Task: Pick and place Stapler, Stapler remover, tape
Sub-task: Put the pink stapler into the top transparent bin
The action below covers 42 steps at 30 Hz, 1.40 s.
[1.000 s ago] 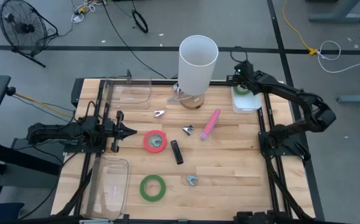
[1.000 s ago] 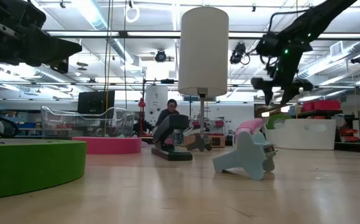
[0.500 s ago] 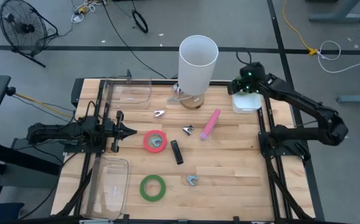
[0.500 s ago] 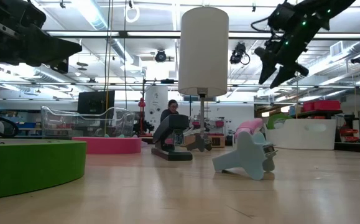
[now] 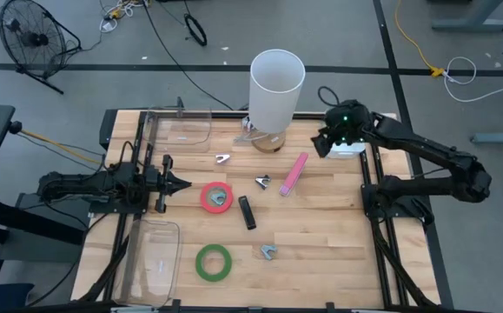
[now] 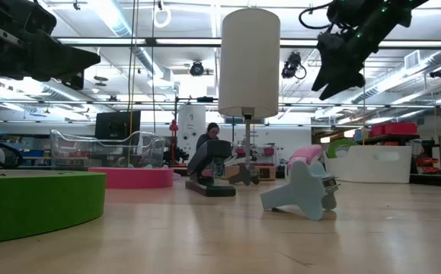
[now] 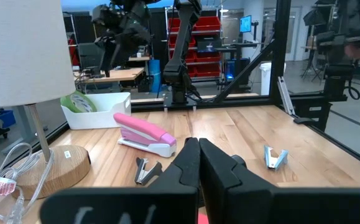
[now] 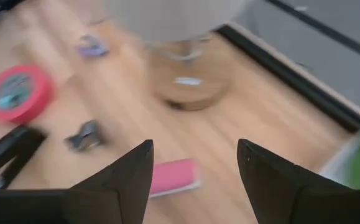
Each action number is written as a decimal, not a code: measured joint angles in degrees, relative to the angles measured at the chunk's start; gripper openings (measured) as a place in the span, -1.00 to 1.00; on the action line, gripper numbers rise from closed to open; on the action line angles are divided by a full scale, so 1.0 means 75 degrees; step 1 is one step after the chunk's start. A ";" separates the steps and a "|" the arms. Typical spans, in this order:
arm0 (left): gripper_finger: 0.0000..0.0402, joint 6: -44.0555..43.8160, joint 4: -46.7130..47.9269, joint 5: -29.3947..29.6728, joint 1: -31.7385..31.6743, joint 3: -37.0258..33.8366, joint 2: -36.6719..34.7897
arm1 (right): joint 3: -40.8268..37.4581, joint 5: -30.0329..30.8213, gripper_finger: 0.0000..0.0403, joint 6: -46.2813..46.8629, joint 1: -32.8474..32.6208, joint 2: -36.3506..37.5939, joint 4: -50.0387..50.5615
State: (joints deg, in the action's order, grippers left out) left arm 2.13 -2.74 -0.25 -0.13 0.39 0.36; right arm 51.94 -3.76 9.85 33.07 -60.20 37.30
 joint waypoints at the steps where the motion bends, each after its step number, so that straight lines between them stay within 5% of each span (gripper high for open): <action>1: -0.99 0.0000 -0.0001 0.0000 -0.0001 0.0001 0.0000 | 0.0000 -0.0172 0.15 -0.0069 -0.0099 0.0000 0.0001; 17: -0.99 0.0000 0.0000 0.0000 0.0000 0.0000 0.0000 | 0.0000 -0.2154 0.15 -0.0991 -0.2057 0.0000 -0.0460; 26: -0.99 -0.0002 -0.0001 0.0000 0.0000 0.0000 -0.0002 | 0.0000 -0.2562 0.15 -0.3433 -0.3068 -0.0003 -0.0964; 33: -0.99 0.0000 0.0000 0.0000 -0.0001 0.0001 0.0000 | 0.0000 -0.1402 0.15 -0.4556 -0.3548 -0.0009 -0.1057; 42: -0.99 -0.0002 0.0000 -0.0003 0.0001 -0.0001 0.0000 | 0.0000 0.0518 0.19 -0.4356 -0.3924 -0.0009 -0.0977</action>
State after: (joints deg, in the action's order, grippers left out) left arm 2.12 -2.74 -0.27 -0.13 0.38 0.36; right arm 51.94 0.13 -22.82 3.65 -60.27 29.97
